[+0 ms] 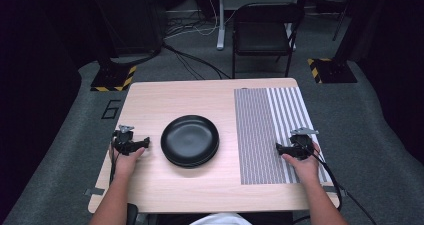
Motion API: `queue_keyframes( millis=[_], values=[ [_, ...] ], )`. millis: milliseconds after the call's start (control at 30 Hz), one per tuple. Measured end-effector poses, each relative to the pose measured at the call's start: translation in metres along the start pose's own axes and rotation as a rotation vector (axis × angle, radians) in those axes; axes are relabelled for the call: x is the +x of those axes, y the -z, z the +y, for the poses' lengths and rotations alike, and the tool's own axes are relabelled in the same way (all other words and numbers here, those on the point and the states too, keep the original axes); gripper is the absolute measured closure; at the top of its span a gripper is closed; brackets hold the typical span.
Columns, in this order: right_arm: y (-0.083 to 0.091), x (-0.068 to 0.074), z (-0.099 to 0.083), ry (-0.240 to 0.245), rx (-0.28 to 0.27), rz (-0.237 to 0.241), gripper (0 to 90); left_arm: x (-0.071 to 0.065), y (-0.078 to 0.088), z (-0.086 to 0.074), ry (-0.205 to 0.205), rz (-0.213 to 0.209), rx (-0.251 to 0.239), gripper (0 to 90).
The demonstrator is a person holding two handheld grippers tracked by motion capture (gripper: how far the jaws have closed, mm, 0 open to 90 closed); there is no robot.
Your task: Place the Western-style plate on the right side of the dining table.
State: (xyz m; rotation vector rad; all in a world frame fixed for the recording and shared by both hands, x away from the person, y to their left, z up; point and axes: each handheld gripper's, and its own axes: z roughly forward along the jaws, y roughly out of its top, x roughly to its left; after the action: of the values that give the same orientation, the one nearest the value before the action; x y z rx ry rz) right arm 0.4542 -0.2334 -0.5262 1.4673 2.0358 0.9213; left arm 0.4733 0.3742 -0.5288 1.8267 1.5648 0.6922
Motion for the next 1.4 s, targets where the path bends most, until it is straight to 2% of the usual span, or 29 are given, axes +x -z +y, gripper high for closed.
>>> queue_keyframes(
  millis=[567,767,900,1000,1100,1200,1267,1333,1400],
  values=[
    [0.000,0.000,0.000,0.001,-0.001,0.001,15.4,0.000,0.000,0.000,0.002,-0.002,-0.002,18.4],
    [0.002,-0.002,-0.001,-0.014,-0.013,-0.015,22.0,0.000,0.003,-0.002,-0.009,-0.011,-0.015,24.8],
    [0.002,-0.002,0.000,-0.019,-0.017,-0.025,26.8,0.002,0.006,-0.005,-0.009,-0.017,-0.025,33.1],
    [0.005,-0.004,-0.001,-0.021,-0.012,-0.029,33.4,0.003,0.008,-0.005,0.003,-0.017,-0.022,37.6],
    [0.009,-0.006,0.000,-0.043,-0.009,-0.035,36.7,0.003,0.012,-0.005,0.018,-0.033,-0.005,41.6],
    [0.016,-0.007,0.004,-0.069,-0.044,-0.036,42.0,0.003,0.017,-0.004,0.037,-0.055,0.017,44.3],
    [0.022,-0.007,0.006,-0.095,-0.070,-0.038,42.2,0.003,0.021,-0.003,0.046,-0.060,0.000,44.6],
    [0.027,-0.008,0.008,-0.116,-0.069,-0.048,42.3,0.001,0.025,-0.002,0.064,-0.070,-0.017,45.2],
    [0.031,-0.010,0.008,-0.108,-0.063,-0.064,42.3,0.000,0.028,0.000,0.077,-0.066,-0.031,46.3]
  ],
)
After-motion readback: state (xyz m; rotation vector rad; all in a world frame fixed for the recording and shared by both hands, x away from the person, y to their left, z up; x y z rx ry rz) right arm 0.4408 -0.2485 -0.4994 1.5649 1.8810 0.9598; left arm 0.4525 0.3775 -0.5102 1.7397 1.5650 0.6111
